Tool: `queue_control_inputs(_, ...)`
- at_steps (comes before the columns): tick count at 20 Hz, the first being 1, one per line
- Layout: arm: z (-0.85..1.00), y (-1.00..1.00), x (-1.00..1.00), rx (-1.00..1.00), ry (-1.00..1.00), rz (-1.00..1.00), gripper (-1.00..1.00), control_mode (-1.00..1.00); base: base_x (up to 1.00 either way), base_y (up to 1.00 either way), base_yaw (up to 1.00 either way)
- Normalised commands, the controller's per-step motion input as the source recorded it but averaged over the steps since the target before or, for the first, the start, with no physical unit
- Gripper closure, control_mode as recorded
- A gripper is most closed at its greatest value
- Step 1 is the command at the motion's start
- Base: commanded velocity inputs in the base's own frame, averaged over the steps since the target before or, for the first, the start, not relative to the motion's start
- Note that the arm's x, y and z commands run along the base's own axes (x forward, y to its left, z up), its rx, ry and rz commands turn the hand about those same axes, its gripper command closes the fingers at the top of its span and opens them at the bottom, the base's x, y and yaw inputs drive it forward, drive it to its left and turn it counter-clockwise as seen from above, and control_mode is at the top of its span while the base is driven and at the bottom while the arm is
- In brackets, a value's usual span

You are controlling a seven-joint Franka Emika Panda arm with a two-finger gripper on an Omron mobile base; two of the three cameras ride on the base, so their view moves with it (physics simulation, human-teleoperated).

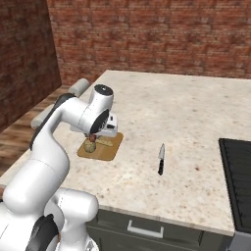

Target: Retrieve the sausage and cheese from the fridge and place them on the cutting board on the counter.

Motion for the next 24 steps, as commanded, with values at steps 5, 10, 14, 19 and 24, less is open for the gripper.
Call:
queue_control_inputs(5,-0.06,-0.10,0.28,0.00,0.01,0.00,1.00,-1.00,0.00,0.00,0.00)
queue_control_inputs(10,-0.14,-0.08,0.51,0.00,0.00,0.05,1.00,-1.00,0.00,0.00,0.00)
queue_control_inputs(14,-0.29,-0.02,0.44,-0.01,0.00,0.16,1.00,-1.00,0.00,0.00,0.00)
queue_control_inputs(19,-0.36,0.28,0.22,-0.14,0.00,0.07,1.00,-1.00,0.00,0.00,0.00)
queue_control_inputs(24,-0.24,0.37,0.26,-0.14,-0.03,0.00,1.00,-1.00,0.00,0.00,0.00)
